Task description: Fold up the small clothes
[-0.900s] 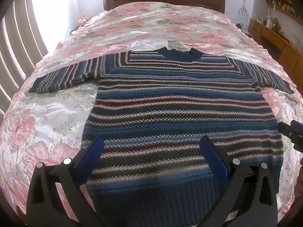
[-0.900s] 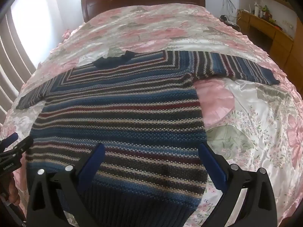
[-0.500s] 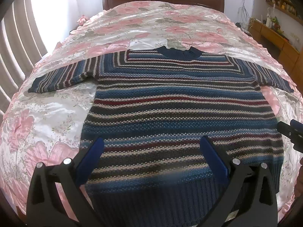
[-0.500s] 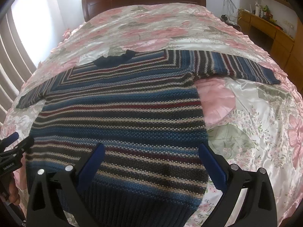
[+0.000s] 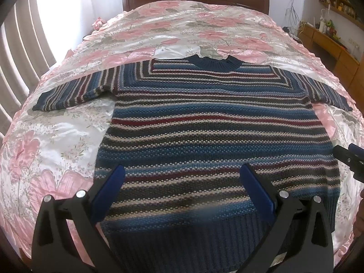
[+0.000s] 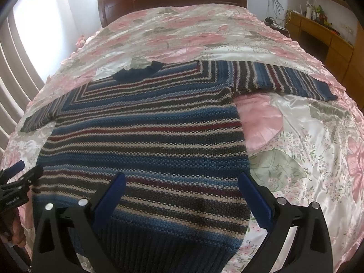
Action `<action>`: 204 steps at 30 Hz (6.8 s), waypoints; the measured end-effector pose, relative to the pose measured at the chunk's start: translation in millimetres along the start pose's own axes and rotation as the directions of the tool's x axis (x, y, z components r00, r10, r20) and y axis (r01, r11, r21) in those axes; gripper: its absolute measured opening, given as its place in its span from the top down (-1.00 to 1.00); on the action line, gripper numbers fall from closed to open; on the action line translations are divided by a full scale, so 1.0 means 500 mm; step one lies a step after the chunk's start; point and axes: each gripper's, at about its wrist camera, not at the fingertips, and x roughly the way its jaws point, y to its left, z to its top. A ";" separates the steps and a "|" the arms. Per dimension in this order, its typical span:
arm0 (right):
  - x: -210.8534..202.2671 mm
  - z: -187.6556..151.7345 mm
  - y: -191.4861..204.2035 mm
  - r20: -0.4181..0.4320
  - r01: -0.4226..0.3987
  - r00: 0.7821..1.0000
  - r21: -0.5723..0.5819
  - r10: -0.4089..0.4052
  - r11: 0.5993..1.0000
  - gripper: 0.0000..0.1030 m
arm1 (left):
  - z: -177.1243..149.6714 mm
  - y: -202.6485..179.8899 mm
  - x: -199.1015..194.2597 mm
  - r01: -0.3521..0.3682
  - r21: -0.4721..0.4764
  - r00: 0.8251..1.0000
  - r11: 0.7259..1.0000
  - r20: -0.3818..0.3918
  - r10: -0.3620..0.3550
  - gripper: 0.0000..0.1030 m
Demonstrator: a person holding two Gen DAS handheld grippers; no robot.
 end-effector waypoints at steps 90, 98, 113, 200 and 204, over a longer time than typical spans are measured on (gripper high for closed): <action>0.229 0.456 -0.492 -0.054 0.091 0.995 0.108 -0.086 0.990 0.84 | 0.334 -0.247 0.343 -0.078 0.028 0.993 0.997 -0.088 0.080 -0.95; 0.267 0.459 -0.229 -0.080 -0.129 0.989 -0.011 0.128 0.992 0.85 | 0.326 -0.189 0.364 0.011 0.045 0.992 0.999 -0.127 -0.005 -0.94; 0.386 0.387 -0.041 -0.257 -0.254 0.938 -0.048 0.234 0.966 0.49 | 0.302 -0.115 0.377 0.092 -0.034 0.982 0.995 -0.160 -0.097 -0.94; 0.344 0.357 -0.130 -0.222 -0.216 0.951 0.018 0.214 0.976 0.21 | 0.351 -0.149 0.403 0.164 0.009 0.983 0.986 -0.087 -0.163 0.01; 0.389 0.345 -0.160 -0.247 -0.241 0.934 0.095 0.257 0.966 0.26 | 0.319 -0.136 0.473 0.147 -0.025 0.971 0.989 -0.185 -0.149 0.12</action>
